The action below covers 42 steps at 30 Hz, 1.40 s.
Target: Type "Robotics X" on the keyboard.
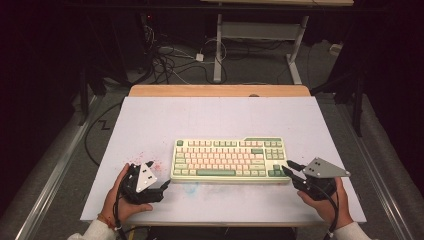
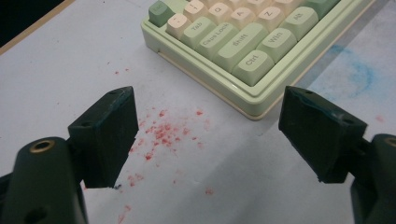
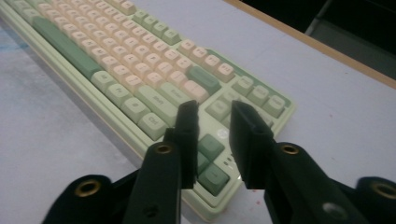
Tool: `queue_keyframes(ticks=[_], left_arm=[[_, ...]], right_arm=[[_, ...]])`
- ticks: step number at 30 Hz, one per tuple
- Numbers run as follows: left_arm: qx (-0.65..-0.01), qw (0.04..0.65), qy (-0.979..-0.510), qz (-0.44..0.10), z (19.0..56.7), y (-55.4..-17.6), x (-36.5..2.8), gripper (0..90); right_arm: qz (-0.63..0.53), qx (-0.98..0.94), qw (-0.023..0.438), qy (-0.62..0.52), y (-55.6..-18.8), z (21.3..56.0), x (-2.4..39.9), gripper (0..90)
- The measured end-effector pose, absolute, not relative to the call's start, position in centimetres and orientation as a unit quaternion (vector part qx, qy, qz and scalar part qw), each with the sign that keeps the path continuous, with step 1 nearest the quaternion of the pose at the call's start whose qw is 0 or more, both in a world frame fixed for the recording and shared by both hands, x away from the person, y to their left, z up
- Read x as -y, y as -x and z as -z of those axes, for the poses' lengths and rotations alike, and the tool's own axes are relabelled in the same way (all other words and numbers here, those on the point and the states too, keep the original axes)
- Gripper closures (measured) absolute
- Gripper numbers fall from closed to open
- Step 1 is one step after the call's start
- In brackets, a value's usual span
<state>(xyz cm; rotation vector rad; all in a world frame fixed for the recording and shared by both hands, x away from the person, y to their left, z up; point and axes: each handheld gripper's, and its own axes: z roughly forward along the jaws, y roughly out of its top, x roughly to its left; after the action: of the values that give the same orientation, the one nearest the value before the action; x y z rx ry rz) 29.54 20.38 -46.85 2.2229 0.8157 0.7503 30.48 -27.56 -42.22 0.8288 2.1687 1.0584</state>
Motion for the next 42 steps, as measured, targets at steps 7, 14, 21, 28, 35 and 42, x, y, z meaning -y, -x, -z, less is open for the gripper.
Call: queue_keyframes(ticks=[7, 14, 21, 28, 35, 42], left_arm=[[-0.310, 0.319, -0.849, -0.286, 46.8, -29.6, -20.3, 18.3], [-0.309, 0.319, -0.848, -0.291, 46.9, -29.6, -20.3, 18.3], [-0.309, 0.322, -0.847, -0.288, 46.8, -29.5, -20.4, 18.3], [-0.308, 0.321, -0.848, -0.287, 46.9, -29.5, -20.4, 18.3], [-0.307, 0.321, -0.849, -0.285, 46.9, -29.5, -20.4, 18.3], [-0.308, 0.324, -0.847, -0.286, 46.8, -29.5, -20.5, 18.3]], right_arm=[[-0.394, -0.824, 0.275, -0.299, -31.4, 42.0, 26.2, 90.0], [-0.398, -0.832, 0.260, -0.286, -32.3, 41.8, 24.7, 90.0], [-0.396, -0.838, 0.254, -0.276, -33.1, 41.7, 23.4, 90.0], [-0.393, -0.843, 0.247, -0.271, -33.6, 41.8, 22.5, 90.0], [-0.385, -0.851, 0.238, -0.267, -34.2, 42.2, 21.6, 90.0], [-0.377, -0.856, 0.229, -0.268, -34.7, 42.7, 21.0, 90.0]])
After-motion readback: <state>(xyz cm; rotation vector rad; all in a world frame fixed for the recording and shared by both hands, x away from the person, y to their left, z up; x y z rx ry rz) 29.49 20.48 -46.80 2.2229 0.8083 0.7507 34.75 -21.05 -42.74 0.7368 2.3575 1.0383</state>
